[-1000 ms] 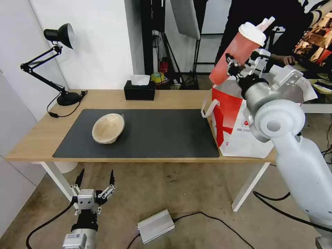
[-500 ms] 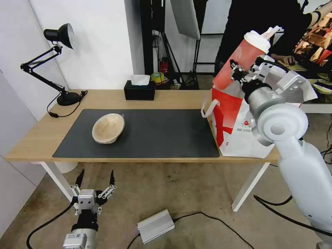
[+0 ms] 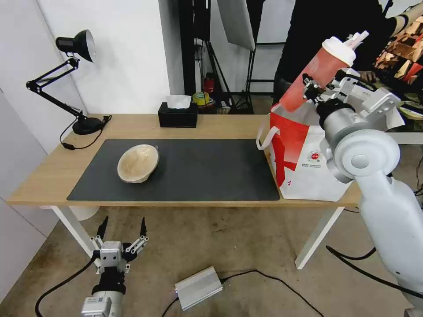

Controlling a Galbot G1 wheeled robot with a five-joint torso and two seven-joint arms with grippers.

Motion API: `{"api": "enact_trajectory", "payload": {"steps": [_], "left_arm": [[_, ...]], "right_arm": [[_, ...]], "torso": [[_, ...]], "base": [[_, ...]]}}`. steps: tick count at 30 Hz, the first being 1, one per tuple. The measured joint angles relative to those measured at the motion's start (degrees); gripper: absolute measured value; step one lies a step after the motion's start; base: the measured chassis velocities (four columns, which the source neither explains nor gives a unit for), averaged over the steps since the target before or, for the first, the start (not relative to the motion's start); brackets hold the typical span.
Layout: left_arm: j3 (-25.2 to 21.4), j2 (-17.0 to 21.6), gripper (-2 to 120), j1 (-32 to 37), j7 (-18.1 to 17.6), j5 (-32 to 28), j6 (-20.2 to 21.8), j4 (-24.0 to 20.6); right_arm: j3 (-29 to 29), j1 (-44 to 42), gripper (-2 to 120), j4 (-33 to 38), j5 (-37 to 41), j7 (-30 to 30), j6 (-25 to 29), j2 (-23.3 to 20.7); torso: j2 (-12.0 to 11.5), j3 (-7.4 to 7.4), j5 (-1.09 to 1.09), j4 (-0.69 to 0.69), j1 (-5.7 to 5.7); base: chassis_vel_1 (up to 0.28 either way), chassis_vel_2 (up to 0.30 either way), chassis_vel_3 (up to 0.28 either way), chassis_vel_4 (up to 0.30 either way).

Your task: Pick up the trash from the table and place it into the takeout bag.

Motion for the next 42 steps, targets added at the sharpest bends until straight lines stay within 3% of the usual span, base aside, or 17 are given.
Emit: {"api": "enact_trajectory", "payload": {"steps": [16, 32, 42], "left_arm": [[0.22, 0.0, 100, 0.06, 0.01, 0.0, -0.09, 0.03], [0.72, 0.0, 100, 0.11, 0.02, 0.29, -0.37, -0.22], [0.93, 0.03, 100, -0.03, 0.01, 0.3, -0.48, -0.22]], "right_arm": [[-3.69, 2.0, 4, -2.37, -12.3, -7.48, 0.04, -6.5], [-6.86, 3.79, 4, -3.48, -29.33, -21.65, 1.9, -16.62], [-8.23, 3.82, 4, -3.25, -32.64, -25.21, 3.46, -21.93]], "torso": [[0.0, 0.0, 0.0, 0.0, 0.0], [0.0, 0.0, 0.0, 0.0, 0.0], [0.0, 0.0, 0.0, 0.0, 0.0]], "base": [[0.0, 0.0, 0.0, 0.0], [0.0, 0.0, 0.0, 0.0], [0.0, 0.0, 0.0, 0.0]]}}
